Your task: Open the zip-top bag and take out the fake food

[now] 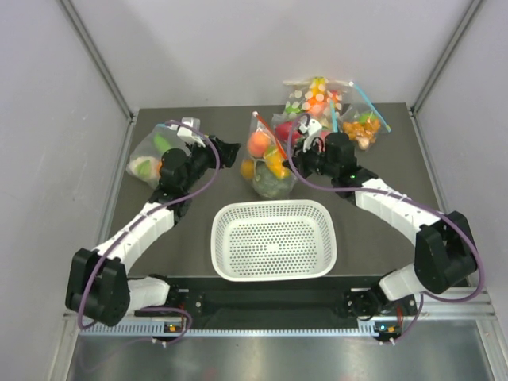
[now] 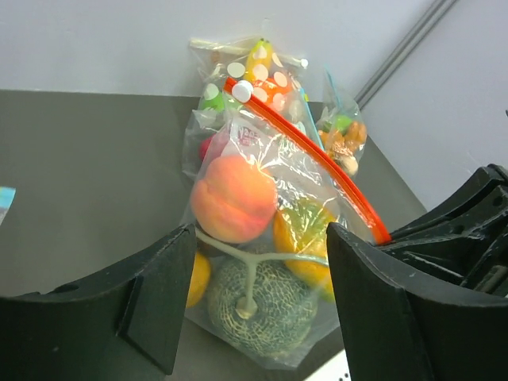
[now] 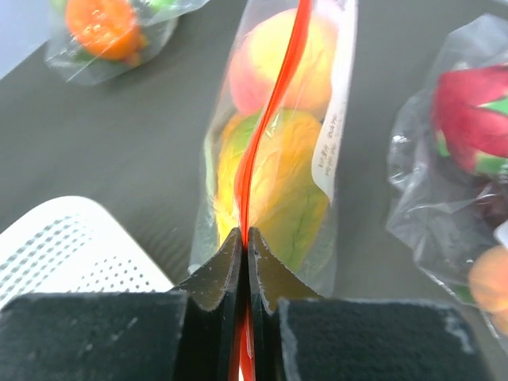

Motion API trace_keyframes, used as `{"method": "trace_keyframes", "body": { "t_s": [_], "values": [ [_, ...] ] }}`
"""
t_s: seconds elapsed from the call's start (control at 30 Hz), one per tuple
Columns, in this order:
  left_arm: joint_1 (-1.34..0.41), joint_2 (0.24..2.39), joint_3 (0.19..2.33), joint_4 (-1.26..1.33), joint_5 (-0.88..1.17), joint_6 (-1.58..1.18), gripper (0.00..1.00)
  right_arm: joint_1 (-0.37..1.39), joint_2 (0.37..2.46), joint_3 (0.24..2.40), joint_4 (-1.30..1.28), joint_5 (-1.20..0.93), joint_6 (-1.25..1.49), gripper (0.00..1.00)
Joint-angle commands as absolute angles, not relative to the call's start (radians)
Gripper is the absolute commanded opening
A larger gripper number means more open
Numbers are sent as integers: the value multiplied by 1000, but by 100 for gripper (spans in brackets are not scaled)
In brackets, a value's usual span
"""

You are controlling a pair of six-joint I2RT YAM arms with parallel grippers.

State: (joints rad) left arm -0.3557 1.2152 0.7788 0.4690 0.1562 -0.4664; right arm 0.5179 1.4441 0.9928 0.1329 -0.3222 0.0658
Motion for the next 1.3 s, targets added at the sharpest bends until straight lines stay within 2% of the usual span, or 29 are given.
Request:
{"method": "trace_keyframes", "body": {
  "t_s": [0.0,0.2,0.5,0.9,1.27],
  "values": [
    [-336,1282,772,656,305,-400,72,489,1399,988,224,-544,104,0],
    [-322,1460,831,831,469,-420,73,440,1382,930,304,-695,118,0],
    [-296,1608,896,1029,535,-541,73,423,1377,913,311,-761,115,0],
    [-284,1661,914,1009,545,-558,69,422,1370,914,299,-795,112,0],
    [-250,1680,873,1058,592,-592,69,414,1373,917,304,-811,126,0]
  ]
}}
